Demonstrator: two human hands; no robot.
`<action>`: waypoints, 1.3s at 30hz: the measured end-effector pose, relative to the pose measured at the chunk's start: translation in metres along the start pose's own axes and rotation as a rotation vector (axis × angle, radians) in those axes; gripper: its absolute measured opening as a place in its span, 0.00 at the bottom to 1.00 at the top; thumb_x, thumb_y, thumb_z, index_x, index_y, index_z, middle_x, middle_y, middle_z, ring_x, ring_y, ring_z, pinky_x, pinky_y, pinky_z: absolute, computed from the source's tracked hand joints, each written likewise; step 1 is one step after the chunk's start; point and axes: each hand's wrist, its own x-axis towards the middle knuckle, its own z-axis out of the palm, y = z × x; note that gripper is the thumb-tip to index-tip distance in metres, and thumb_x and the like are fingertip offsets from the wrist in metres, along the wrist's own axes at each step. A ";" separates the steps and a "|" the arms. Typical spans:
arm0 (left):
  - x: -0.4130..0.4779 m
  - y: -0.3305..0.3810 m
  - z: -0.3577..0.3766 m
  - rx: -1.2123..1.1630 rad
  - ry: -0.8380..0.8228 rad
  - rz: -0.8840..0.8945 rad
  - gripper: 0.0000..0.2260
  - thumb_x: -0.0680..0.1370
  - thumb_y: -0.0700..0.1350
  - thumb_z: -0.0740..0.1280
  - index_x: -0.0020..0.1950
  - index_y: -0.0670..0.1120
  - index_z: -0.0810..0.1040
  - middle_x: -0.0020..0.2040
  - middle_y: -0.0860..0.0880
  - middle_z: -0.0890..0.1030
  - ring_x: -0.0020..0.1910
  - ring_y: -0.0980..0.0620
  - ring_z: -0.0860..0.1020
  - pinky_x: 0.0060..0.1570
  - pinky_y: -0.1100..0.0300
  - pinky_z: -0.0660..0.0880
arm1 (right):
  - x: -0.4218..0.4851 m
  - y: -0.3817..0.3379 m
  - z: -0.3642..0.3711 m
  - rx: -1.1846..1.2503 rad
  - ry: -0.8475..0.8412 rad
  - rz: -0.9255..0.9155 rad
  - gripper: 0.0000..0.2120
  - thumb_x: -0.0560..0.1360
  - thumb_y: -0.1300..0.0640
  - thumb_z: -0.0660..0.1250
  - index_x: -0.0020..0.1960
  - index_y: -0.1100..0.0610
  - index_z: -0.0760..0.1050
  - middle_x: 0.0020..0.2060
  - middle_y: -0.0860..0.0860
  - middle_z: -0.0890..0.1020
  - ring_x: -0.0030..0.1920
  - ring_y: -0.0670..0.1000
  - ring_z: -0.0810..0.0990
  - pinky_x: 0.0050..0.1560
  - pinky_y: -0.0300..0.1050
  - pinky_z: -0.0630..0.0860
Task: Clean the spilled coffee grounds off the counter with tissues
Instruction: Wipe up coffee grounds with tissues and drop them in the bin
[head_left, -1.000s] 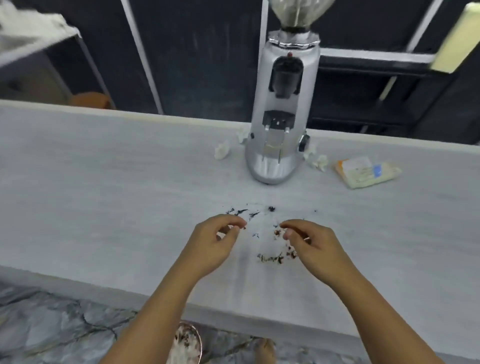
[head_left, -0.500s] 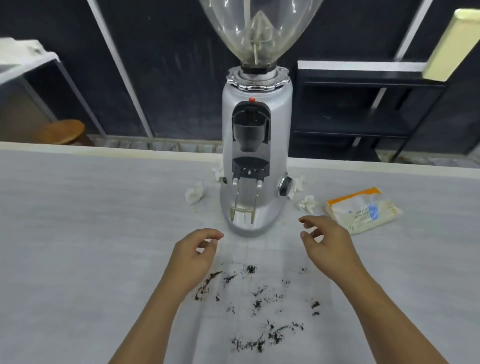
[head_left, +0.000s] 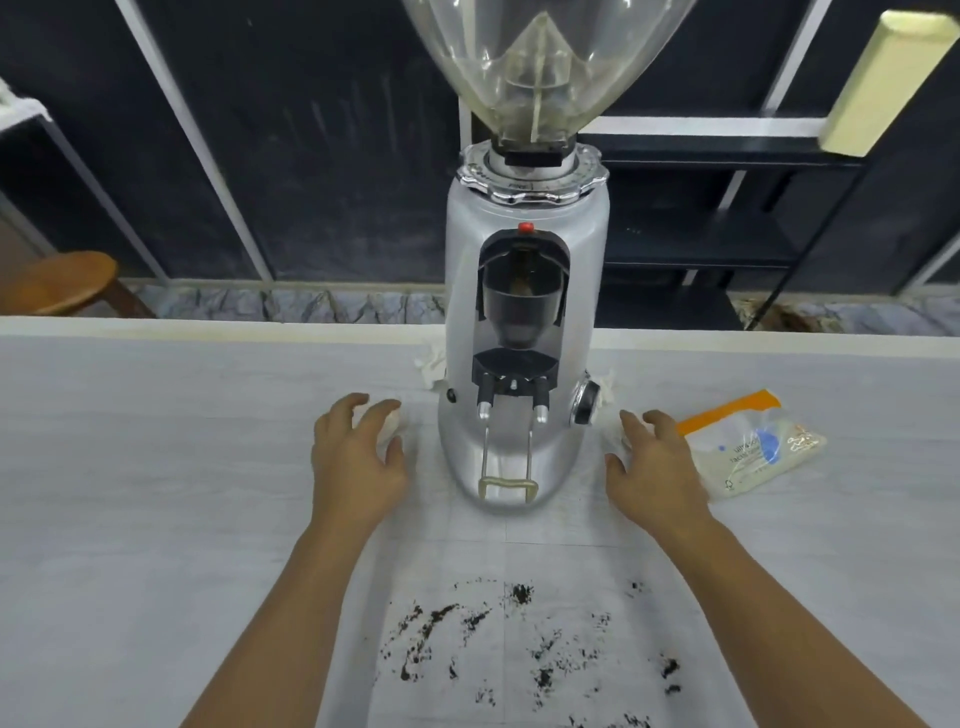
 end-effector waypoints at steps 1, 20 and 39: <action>0.006 -0.003 0.004 0.066 -0.018 -0.011 0.21 0.73 0.42 0.72 0.66 0.51 0.78 0.68 0.44 0.71 0.64 0.38 0.69 0.57 0.44 0.72 | 0.005 0.001 0.004 -0.026 0.028 -0.012 0.26 0.72 0.57 0.69 0.69 0.61 0.70 0.64 0.62 0.71 0.58 0.67 0.73 0.57 0.58 0.75; -0.033 0.005 -0.034 -0.323 -0.194 -0.477 0.06 0.77 0.44 0.71 0.50 0.55 0.84 0.47 0.57 0.82 0.45 0.59 0.79 0.41 0.65 0.75 | -0.021 0.024 0.014 0.046 0.104 -0.266 0.10 0.74 0.62 0.67 0.35 0.61 0.83 0.32 0.55 0.78 0.30 0.56 0.77 0.34 0.48 0.74; -0.328 -0.038 -0.202 -0.559 -0.076 -0.708 0.03 0.76 0.44 0.74 0.46 0.53 0.84 0.46 0.49 0.85 0.42 0.50 0.85 0.44 0.58 0.83 | -0.286 -0.125 0.018 0.447 -0.391 -0.677 0.08 0.73 0.63 0.73 0.52 0.57 0.85 0.44 0.45 0.81 0.41 0.41 0.79 0.40 0.24 0.69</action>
